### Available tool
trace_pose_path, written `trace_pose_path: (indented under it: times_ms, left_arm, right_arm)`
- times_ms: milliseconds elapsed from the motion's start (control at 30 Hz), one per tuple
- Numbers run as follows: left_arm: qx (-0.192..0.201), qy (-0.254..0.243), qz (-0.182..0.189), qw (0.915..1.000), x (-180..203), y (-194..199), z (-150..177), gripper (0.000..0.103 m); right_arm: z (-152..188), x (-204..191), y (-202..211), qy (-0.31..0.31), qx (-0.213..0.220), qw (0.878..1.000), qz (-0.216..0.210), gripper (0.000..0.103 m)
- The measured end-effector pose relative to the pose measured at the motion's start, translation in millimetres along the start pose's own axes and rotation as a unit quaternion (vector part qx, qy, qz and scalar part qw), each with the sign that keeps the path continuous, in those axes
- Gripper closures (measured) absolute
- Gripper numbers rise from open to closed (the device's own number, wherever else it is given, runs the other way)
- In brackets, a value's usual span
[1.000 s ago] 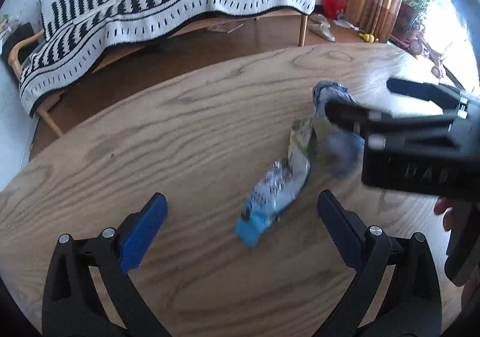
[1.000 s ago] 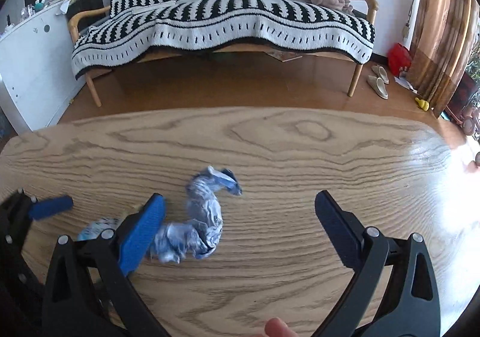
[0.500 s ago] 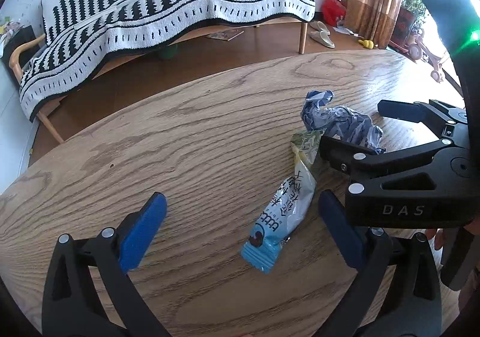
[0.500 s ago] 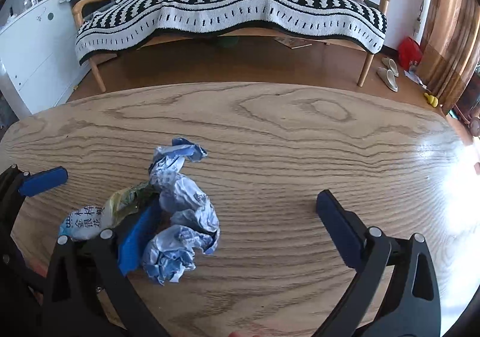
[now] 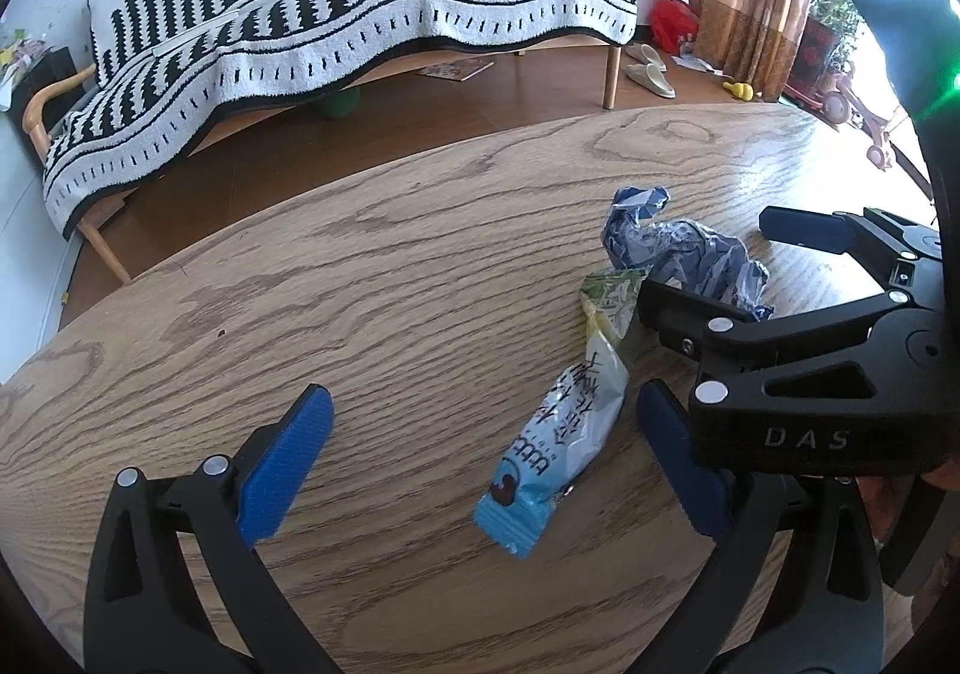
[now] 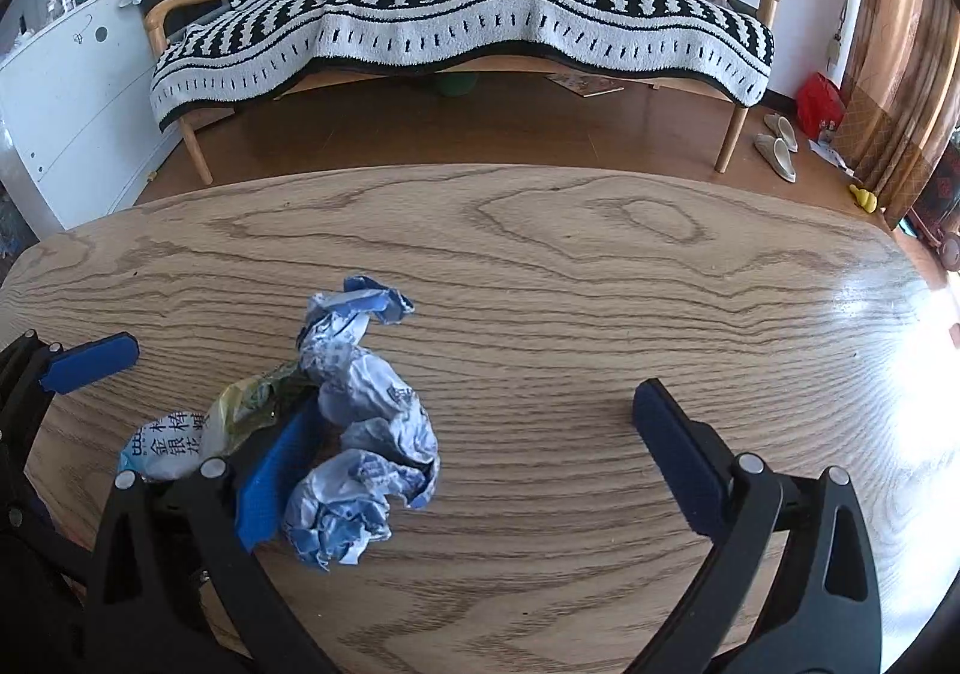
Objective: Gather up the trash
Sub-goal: 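Grasp the blue snack wrapper with the left gripper while the right gripper grasps the crumpled foil, then carry the wrapper and foil over the bin and open both grippers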
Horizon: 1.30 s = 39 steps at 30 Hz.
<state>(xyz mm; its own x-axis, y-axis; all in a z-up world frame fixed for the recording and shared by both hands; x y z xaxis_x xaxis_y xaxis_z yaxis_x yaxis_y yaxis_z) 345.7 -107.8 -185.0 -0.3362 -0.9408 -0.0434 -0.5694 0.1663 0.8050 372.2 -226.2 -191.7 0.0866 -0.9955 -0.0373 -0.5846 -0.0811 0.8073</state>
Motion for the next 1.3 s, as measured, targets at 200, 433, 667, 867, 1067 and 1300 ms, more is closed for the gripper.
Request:
trace_pose_path:
  times_ms: [200,433,667,867,1067,1300]
  left_arm:
    - [0.0,0.0,-0.001,1.0,1.1,0.1,-0.1,0.005]
    - [0.001,-0.007,0.004,1.0,5.3,0.7,0.9,0.005]
    - [0.033,0.031,-0.002,0.999,5.7,24.1,10.9,0.094]
    - [0.066,0.054,0.004,0.9963,22.0,83.3,16.4,0.095]
    - [0.069,0.032,0.079,0.994,111.8,154.7,24.1,0.095]
    - [0.048,-0.017,0.2,0.9784,282.7,215.9,73.5,0.095]
  right_arm:
    - [0.2,0.5,0.3,0.0,0.0,1.0,0.0,0.005]
    - [2.8,0.9,5.0,0.009,0.005,1.0,-0.007,0.012]
    - [4.9,-6.6,26.8,0.012,0.032,0.999,-0.033,0.077]
    - [-8.3,-6.5,104.9,-0.031,0.08,0.994,-0.067,0.077]
    - [32.8,52.4,230.6,-0.082,0.134,0.986,-0.054,0.077]
    - [157.8,189.5,345.4,-0.179,0.137,0.974,-0.002,0.077]
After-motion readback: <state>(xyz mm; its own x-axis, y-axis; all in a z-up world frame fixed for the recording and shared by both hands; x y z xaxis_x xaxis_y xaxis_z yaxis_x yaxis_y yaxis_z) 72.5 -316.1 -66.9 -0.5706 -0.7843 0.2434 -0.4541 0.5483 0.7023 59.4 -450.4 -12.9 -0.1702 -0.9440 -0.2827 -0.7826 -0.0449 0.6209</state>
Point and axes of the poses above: each gripper's, at about its wrist camera, not at the fingertips, and y roughly against the way its jaws point, x to its right, z to its underside, the point moved 10 cm from there along -y, roughly the way its jaws point, and after that the axes turned 2 degrees about -y, right-handed, at the moved point
